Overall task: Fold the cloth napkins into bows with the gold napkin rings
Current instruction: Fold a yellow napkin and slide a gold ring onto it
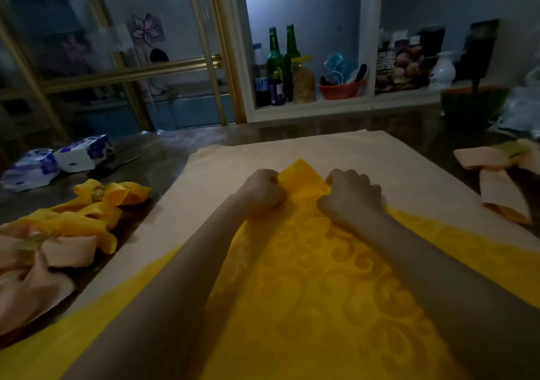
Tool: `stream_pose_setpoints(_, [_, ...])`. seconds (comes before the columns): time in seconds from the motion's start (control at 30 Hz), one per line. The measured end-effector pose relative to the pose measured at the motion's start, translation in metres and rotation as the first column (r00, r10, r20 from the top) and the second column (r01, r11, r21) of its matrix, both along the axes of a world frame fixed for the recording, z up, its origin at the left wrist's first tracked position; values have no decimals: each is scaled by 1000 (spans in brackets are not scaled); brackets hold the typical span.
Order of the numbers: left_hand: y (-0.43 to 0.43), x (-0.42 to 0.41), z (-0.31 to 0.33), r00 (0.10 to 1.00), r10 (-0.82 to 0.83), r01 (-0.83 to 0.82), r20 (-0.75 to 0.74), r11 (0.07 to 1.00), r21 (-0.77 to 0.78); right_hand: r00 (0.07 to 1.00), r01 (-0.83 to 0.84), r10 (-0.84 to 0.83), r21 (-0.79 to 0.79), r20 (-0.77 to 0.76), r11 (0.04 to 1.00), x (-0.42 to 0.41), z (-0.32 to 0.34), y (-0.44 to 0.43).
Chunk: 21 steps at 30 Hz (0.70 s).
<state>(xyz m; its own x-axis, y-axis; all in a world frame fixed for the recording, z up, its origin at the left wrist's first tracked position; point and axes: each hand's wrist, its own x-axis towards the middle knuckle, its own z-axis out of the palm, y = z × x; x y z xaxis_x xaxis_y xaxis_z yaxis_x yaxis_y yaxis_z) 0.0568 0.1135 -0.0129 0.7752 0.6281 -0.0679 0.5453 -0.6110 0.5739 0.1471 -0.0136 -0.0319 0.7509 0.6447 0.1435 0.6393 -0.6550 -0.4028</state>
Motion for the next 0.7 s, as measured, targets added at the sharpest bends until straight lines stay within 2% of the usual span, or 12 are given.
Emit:
stream_pose_setpoints(0.07, [2,-1,-5,996,-10,10,94,1000,-4,1000,-11,11,59,-1,998,0,-1,2])
stream_pose_setpoints(0.17, [-1,-5,-9,987,-29,29,157,1000,3,998,-24,35,207,-47,978,-3,-4,2])
stream_pose_setpoints(0.23, [-3,-7,-7,994,-47,51,103,998,-40,996,-74,82,251,-21,965,-5,-6,4])
stream_pose_setpoints(0.3, [-4,-6,-2,999,-51,50,-14,995,-86,993,-116,121,269,-2,956,-5,-8,3])
stream_pose_setpoints(0.43, [1,-8,12,987,-80,64,-139,991,-117,985,-141,159,229,-60,963,-3,-8,3])
stream_pose_setpoints(0.57, [7,-15,12,978,-149,126,-146,980,-155,987,-126,142,206,-68,970,2,-11,8])
stream_pose_setpoints(0.7, [10,-13,5,988,-111,99,-111,989,-106,979,-192,200,149,-37,970,3,-13,6])
